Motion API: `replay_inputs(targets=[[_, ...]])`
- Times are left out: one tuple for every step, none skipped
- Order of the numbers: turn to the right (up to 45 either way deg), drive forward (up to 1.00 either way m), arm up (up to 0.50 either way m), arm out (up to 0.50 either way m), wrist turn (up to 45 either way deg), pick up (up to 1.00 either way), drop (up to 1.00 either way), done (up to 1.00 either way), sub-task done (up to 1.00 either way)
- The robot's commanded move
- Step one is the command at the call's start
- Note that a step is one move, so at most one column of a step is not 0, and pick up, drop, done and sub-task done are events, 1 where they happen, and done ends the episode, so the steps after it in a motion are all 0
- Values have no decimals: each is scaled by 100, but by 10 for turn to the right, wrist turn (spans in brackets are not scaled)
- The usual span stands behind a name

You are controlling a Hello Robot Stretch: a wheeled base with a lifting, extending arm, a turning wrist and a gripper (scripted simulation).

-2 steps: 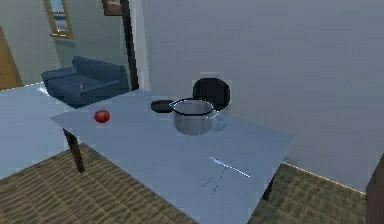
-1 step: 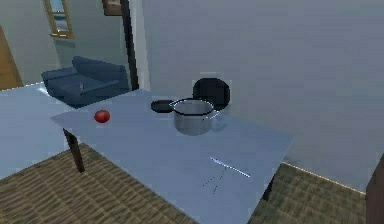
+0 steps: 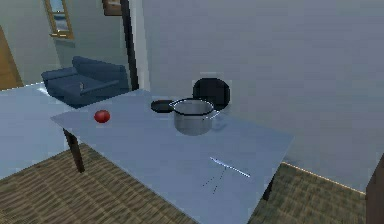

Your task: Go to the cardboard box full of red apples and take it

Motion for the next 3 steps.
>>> replay_inputs(targets=[[0,0,0,0,450,0,0,0,0],[0,0,0,0,450,0,0,0,0],[0,0,0,0,450,0,0,0,0]])
